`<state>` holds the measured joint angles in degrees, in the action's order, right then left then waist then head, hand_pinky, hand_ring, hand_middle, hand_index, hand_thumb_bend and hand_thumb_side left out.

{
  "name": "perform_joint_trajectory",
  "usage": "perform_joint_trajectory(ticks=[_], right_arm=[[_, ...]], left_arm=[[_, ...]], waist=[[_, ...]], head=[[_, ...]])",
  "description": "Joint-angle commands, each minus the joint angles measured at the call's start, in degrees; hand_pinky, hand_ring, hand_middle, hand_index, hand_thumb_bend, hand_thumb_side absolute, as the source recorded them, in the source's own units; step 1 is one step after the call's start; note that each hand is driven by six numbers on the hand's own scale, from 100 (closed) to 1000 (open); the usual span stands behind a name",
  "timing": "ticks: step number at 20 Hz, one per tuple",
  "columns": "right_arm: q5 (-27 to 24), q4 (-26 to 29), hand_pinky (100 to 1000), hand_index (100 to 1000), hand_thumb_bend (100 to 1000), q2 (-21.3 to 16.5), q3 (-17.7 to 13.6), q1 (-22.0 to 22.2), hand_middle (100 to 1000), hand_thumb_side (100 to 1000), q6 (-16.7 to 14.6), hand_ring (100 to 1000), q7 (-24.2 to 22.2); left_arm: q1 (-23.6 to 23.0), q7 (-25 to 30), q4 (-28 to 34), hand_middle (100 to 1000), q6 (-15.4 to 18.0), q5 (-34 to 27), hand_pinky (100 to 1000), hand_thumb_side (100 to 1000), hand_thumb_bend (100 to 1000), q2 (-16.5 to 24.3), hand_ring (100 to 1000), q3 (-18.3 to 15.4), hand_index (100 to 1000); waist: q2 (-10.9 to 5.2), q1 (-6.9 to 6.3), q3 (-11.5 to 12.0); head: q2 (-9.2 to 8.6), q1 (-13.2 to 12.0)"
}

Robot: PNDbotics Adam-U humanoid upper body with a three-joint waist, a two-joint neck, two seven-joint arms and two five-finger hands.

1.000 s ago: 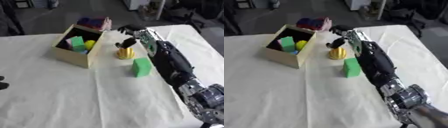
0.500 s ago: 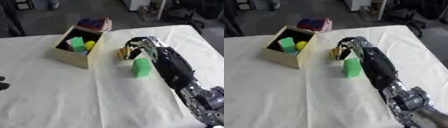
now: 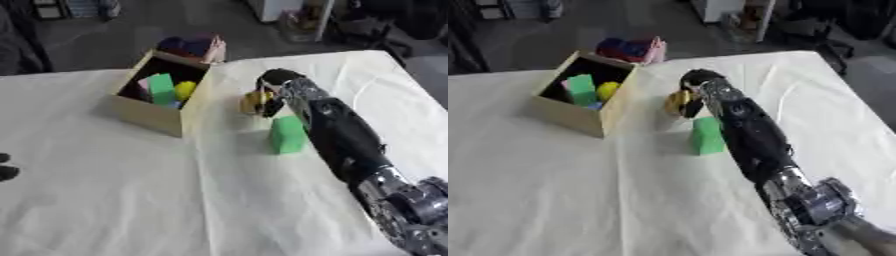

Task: Pick up objects on the table and place them in the box.

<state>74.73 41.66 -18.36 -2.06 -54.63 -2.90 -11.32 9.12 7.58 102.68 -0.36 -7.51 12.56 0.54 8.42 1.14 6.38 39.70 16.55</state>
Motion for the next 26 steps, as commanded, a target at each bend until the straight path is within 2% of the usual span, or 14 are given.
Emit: perform_joint_trajectory(ticks=[1,6,10,15,18,21,26], right_arm=[[-6.29,3.65,685,464,201,-0.76,0.07,-2.49,477,247,0.36,571,3.32],[-15.18,6.57,674,477,193,1.09,1.50,-4.76,478,265,1.00,556,4.92],[-17.52,6.34,674,521,188,4.21,2.23,-6.04,492,276,1.96,559,6.46],[-15.73,4.24,681,600,206,7.30,2.40,-6.64,530,311,3.82,576,10.07],[-14.23,2.82,697,709,276,8.26,2.66,-6.49,582,400,4.45,611,10.66],[-11.61,1.60,717,838,384,8.87,2.85,-6.01,666,514,5.25,668,9.42],[-5.77,1.30,742,939,462,8.46,2.65,-5.77,775,581,7.43,734,8.11]], left_arm=[[0.40,-0.19,0.62,622,0.12,0.13,734,551,706,0.59,608,-0.41,727],[0.42,-0.17,0.68,621,0.11,0.05,735,551,708,0.51,608,-0.34,727],[0.48,0.19,0.77,621,0.07,-0.16,735,551,709,0.27,608,0.04,727],[0.76,0.61,0.93,620,-0.02,-0.31,735,551,710,0.16,607,0.44,727],[0.84,0.65,0.96,620,-0.06,-0.31,735,551,711,0.10,607,0.45,727],[0.93,0.59,0.96,619,-0.10,-0.32,735,550,712,0.04,607,0.45,727],[0.88,0.52,0.79,618,-0.18,-0.28,735,550,713,0.00,606,0.46,727]], waist=[[-1.02,-0.09,0.22],[-1.16,-0.28,0.88],[-1.23,-0.66,1.86],[-0.83,-0.83,3.62],[-0.56,-0.81,4.16],[-0.46,-0.76,4.31],[-0.45,-0.56,4.12]], head=[[-0.67,0.01],[-0.82,0.33],[-0.74,1.04],[-1.10,2.40],[-1.26,2.72],[-1.28,2.79],[-1.23,2.66]])
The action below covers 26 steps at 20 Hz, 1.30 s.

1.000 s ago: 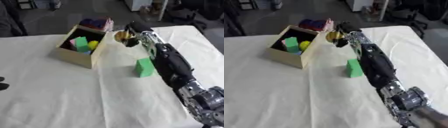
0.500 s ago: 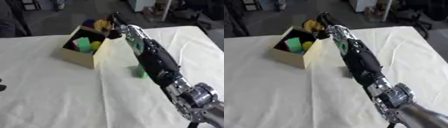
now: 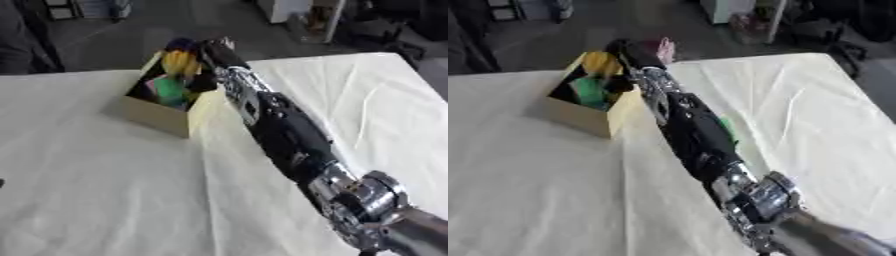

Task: Pick up objects on the table and place them in the box.

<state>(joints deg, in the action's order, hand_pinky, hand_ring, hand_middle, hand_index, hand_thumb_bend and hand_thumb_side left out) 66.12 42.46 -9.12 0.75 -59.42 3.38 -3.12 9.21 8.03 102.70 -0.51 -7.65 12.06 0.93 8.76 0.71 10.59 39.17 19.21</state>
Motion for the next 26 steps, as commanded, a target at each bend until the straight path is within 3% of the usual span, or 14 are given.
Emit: perform_joint_trajectory(ticks=[1,6,9,12,15,17,20,21,22,23,26], right_arm=[[4.21,0.55,744,948,471,-0.93,-0.32,-0.99,788,588,2.04,740,0.42],[8.96,1.48,752,971,497,-1.68,-1.45,-1.09,864,597,7.55,772,6.66],[8.12,3.03,755,969,487,-2.39,-1.96,-1.21,891,579,9.69,781,12.81],[5.24,4.32,755,965,463,-3.52,-1.50,-1.26,892,567,9.22,777,16.74],[1.08,6.35,754,959,411,-5.44,-0.40,-0.86,866,541,6.61,765,16.23],[-3.54,8.14,761,961,354,-7.39,0.82,-0.09,857,517,3.27,767,12.20],[-13.20,13.36,778,971,293,-12.69,4.11,2.37,865,501,-5.79,783,-0.99],[-17.19,16.17,786,981,351,-14.82,5.43,3.71,873,474,-9.72,795,-6.23],[-21.32,19.27,788,982,265,-17.17,6.63,5.27,877,507,-13.52,797,-11.52],[-25.10,22.70,796,986,268,-19.76,7.53,7.01,883,509,-16.40,806,-16.38],[-35.49,34.65,803,986,274,-27.73,9.02,14.21,883,503,-20.71,815,-27.26]], left_arm=[[0.81,0.06,0.75,618,-0.03,-0.14,735,549,713,0.52,606,0.07,727],[0.86,-0.01,0.70,618,-0.05,-0.11,735,550,714,0.57,600,0.07,727],[0.80,-0.17,0.66,618,-0.06,-0.05,735,549,715,0.65,597,-0.05,727],[0.76,-0.28,0.58,617,-0.09,-0.03,734,549,715,0.69,597,-0.11,726],[0.57,-0.44,0.52,617,-0.07,0.03,734,548,715,0.79,597,-0.28,726],[0.37,-0.59,0.47,617,-0.04,0.11,735,548,714,0.94,598,-0.44,726],[-0.08,-0.93,0.35,617,0.02,0.35,735,549,714,1.31,598,-0.83,726],[-0.24,-1.06,0.30,617,0.05,0.43,735,549,713,1.43,599,-0.97,726],[-0.38,-1.19,0.25,617,0.08,0.50,735,549,713,1.52,599,-1.11,726],[-0.49,-1.32,0.20,617,0.10,0.59,735,549,713,1.60,599,-1.23,726],[-0.64,-1.61,0.17,618,0.22,0.81,735,550,713,1.88,600,-1.55,726]], waist=[[-0.80,-0.09,-0.14],[-0.85,0.01,-0.41],[-0.90,0.08,-0.66],[-1.01,0.22,-1.11],[-1.26,0.48,-1.94],[-1.43,0.73,-2.65],[-1.81,1.34,-4.03],[-1.92,1.54,-4.50],[-2.00,1.72,-4.98],[-2.07,1.88,-5.43],[-2.07,2.24,-6.51]], head=[[-0.70,0.00],[-0.88,-0.04],[-0.90,-0.16],[-0.84,-0.36],[-0.62,-0.76],[-0.45,-1.16],[-0.06,-2.06],[0.05,-2.42],[0.20,-2.78],[0.32,-3.09],[0.50,-3.78]])
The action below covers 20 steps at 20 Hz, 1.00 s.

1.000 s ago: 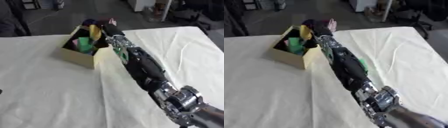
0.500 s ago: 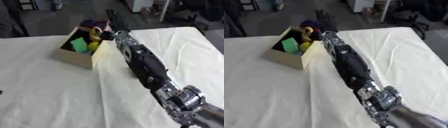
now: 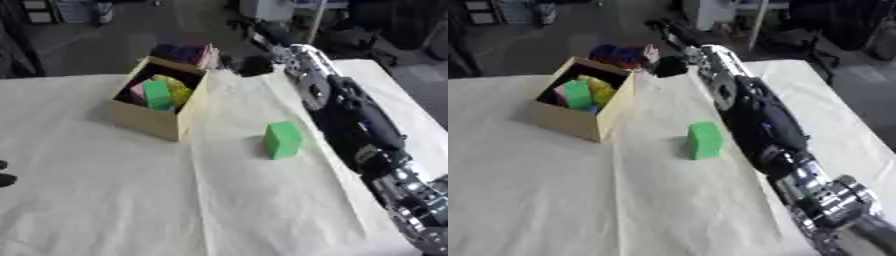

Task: Pick up objects on the table and place them in the box.

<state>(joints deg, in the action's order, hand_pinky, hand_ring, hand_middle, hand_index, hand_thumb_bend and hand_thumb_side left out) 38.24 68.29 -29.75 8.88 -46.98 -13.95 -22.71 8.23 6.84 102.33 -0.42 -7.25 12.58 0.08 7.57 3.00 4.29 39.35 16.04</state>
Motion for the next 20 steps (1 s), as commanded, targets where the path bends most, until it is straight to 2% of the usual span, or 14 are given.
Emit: perform_joint_trajectory(ticks=[1,4,6,9,13,20], right_arm=[[-10.89,12.32,808,986,277,-9.26,1.05,4.31,886,494,-3.56,822,-10.35],[-17.52,19.54,829,991,295,-14.25,1.48,11.13,908,467,-2.04,856,-17.45],[-18.15,21.78,841,996,315,-16.09,2.25,14.29,919,437,-1.63,878,-21.36],[-15.58,21.04,852,1000,363,-16.44,3.73,16.48,930,407,-1.24,898,-25.07],[-8.24,17.70,864,1000,377,-14.08,4.41,16.09,940,399,-2.67,913,-23.87],[5.01,8.97,875,1000,391,-9.64,5.30,13.11,943,410,-6.37,926,-17.13]], left_arm=[[0.29,-0.51,0.54,618,0.16,0.48,735,550,712,1.45,600,-0.81,726],[0.22,-0.70,0.48,618,0.17,0.60,735,550,712,1.55,600,-0.95,726],[0.17,-0.64,0.45,618,0.18,0.61,735,551,712,1.55,600,-0.89,726],[0.00,-0.59,0.39,618,0.18,0.61,736,551,710,1.56,600,-0.85,726],[-0.18,-0.54,0.36,619,0.19,0.54,736,551,710,1.36,601,-0.81,726],[-0.38,-0.39,0.31,619,0.17,0.44,736,551,708,1.07,601,-0.65,727]], waist=[[-0.86,0.04,-0.51],[-0.83,0.22,-1.21],[-0.92,0.20,-1.47],[-1.11,-0.02,-1.69],[-1.27,-0.56,-1.80],[-1.35,-1.06,-1.70]], head=[[0.36,-0.79],[0.54,-1.21],[0.68,-1.35],[0.85,-1.29],[1.04,-1.14],[1.11,-1.04]])
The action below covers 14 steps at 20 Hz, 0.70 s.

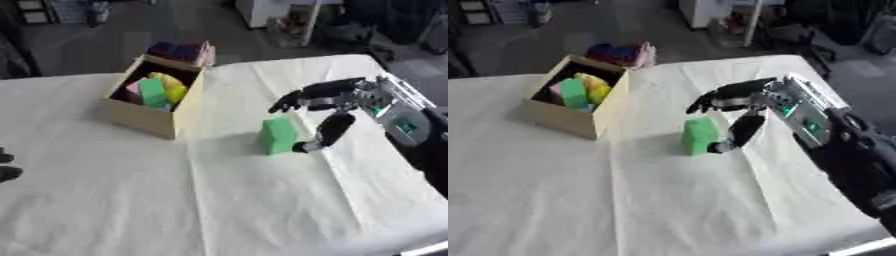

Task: Pick up objects on the table and place them in the box.

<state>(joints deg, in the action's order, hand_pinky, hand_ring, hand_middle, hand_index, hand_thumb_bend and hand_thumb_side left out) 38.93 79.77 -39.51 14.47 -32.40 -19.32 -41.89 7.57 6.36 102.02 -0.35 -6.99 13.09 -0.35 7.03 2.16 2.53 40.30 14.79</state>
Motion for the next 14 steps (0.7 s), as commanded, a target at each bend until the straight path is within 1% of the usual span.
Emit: perform_joint_trajectory(ticks=[1,6,9,12,13,14], right_arm=[[5.90,-3.89,875,1000,390,0.73,-0.26,-1.81,943,411,-1.45,926,2.68],[10.94,-8.96,874,1000,384,2.95,0.12,-3.32,937,403,-3.40,921,3.86],[13.90,-11.24,856,984,380,4.29,-0.18,-4.17,876,392,-3.48,884,5.76],[15.80,-12.78,856,984,380,4.89,-0.22,-4.47,876,392,-4.04,884,7.95],[16.06,-12.62,784,761,292,5.25,-0.64,-4.91,543,298,-3.94,719,8.56],[16.49,-11.74,773,731,270,5.68,-1.64,-5.91,490,280,-3.39,695,9.36]], left_arm=[[0.25,0.10,0.61,619,0.09,0.19,736,551,708,0.55,601,-0.23,727],[0.16,0.16,0.55,620,0.07,0.16,736,551,706,0.43,602,-0.15,727],[0.19,0.24,0.52,620,0.07,0.12,736,551,705,0.36,602,-0.07,727],[0.21,0.29,0.52,620,0.08,0.11,736,551,705,0.35,602,-0.06,727],[0.08,0.26,0.49,620,0.07,0.09,737,551,705,0.31,603,-0.09,727],[0.03,0.21,0.49,620,0.08,0.08,737,552,704,0.29,603,-0.15,727]], waist=[[-0.81,-0.25,0.09],[-0.81,-0.30,0.18],[-0.85,-0.35,0.27],[-0.86,-0.37,0.29],[-1.04,-0.49,0.36],[-1.08,-0.57,0.37]], head=[[0.15,0.22],[0.17,0.32],[0.15,0.36],[0.14,0.37],[0.26,0.31],[0.27,0.26]])
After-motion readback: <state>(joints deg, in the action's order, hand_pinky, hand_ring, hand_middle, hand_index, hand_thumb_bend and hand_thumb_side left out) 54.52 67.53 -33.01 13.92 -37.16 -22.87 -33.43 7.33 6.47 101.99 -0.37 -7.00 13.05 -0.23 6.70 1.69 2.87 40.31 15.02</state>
